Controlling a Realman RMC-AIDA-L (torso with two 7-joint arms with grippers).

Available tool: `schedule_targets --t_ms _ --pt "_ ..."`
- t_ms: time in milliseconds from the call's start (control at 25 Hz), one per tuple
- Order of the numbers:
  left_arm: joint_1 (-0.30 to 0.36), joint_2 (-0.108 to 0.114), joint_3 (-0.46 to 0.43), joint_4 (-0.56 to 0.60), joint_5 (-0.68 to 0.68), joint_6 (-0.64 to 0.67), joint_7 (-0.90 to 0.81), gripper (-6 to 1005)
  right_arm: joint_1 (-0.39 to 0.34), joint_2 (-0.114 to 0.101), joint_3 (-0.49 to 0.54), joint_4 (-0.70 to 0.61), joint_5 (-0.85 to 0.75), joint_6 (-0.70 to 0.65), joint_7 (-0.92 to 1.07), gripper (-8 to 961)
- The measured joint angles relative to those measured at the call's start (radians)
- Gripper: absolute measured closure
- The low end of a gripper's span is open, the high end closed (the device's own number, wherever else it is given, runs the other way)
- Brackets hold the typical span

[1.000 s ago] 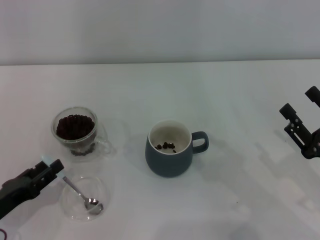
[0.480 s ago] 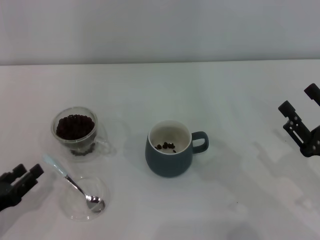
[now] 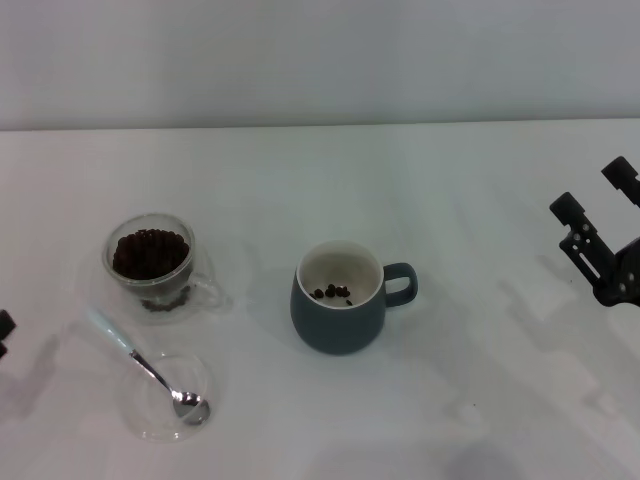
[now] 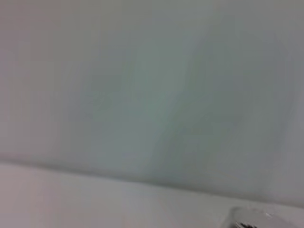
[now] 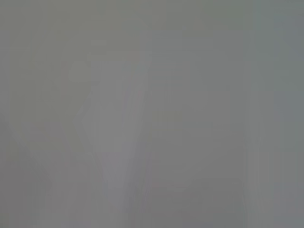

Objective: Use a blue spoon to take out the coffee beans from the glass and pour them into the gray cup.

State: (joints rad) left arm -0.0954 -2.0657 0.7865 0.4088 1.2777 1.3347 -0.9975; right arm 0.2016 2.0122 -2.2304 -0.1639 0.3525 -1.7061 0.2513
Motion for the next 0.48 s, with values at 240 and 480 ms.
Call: schedule_targets --t_ms 240,480 --pt "-0.006 -0.009 -0.047 -0.007 -0.048 0.017 0.118 386 -0.002 -0.001 -0.002 -0.004 0.0 -0.001 0.0 303" --pt "-0.007 -0.01 -0.048 -0.029 -0.166 0.022 0.242 386 -0.006 0.0 -0.015 -0.004 0.0 -0.002 0.0 303"
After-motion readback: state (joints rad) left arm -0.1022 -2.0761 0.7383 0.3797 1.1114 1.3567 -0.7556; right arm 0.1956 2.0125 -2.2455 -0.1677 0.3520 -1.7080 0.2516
